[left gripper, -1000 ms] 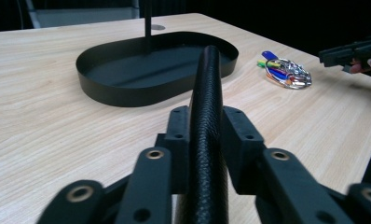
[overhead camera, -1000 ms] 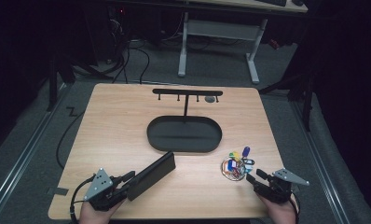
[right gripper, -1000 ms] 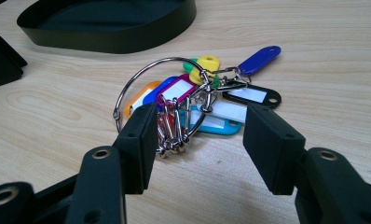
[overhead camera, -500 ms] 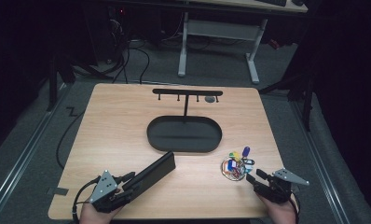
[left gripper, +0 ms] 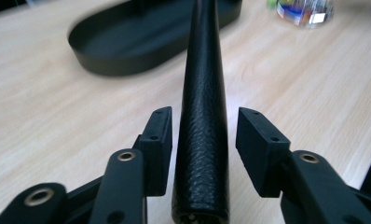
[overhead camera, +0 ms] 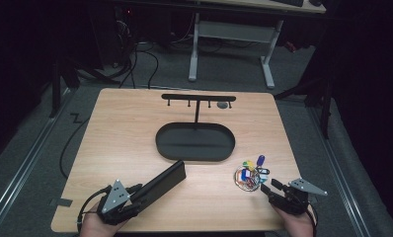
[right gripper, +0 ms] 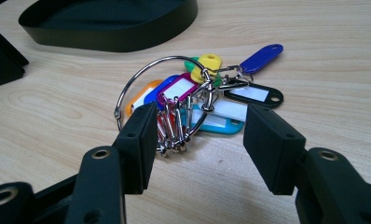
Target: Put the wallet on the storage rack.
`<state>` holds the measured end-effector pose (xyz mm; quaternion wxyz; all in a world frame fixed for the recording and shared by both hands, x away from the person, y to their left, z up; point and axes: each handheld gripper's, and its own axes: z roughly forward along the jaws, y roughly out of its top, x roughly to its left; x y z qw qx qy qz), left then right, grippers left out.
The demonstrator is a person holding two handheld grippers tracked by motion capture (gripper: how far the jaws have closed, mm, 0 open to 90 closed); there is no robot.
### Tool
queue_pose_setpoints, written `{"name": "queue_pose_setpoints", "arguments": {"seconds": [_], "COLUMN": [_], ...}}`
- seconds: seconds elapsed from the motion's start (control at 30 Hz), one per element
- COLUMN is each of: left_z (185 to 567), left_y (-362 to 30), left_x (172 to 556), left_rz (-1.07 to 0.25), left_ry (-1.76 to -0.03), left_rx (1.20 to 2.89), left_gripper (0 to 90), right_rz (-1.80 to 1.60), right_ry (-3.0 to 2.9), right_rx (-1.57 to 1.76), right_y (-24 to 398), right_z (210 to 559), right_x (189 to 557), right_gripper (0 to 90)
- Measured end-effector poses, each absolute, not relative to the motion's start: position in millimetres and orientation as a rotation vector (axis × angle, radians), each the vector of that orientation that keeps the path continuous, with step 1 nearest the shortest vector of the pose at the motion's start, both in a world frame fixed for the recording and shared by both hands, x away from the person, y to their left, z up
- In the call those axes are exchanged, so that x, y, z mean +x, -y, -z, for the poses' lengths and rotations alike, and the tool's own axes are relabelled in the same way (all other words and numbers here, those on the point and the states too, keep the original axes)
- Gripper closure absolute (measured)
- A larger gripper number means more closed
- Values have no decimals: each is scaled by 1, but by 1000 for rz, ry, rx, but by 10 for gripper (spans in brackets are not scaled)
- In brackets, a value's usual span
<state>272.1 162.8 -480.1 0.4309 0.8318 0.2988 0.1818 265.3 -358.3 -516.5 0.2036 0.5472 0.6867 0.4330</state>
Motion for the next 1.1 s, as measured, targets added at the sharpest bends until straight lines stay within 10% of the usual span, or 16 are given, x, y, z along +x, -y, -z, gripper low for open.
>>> {"name": "queue_pose_setpoints", "arguments": {"seconds": [1.1], "left_z": [448], "left_y": [-125], "left_x": [292], "left_rz": [-402], "left_ry": [-642], "left_rx": [2433], "left_gripper": [742], "right_rz": [-1269], "right_ry": [-1895], "right_rx": [1541], "right_y": [367], "right_z": [515], "right_x": [266], "right_gripper": [453]}}
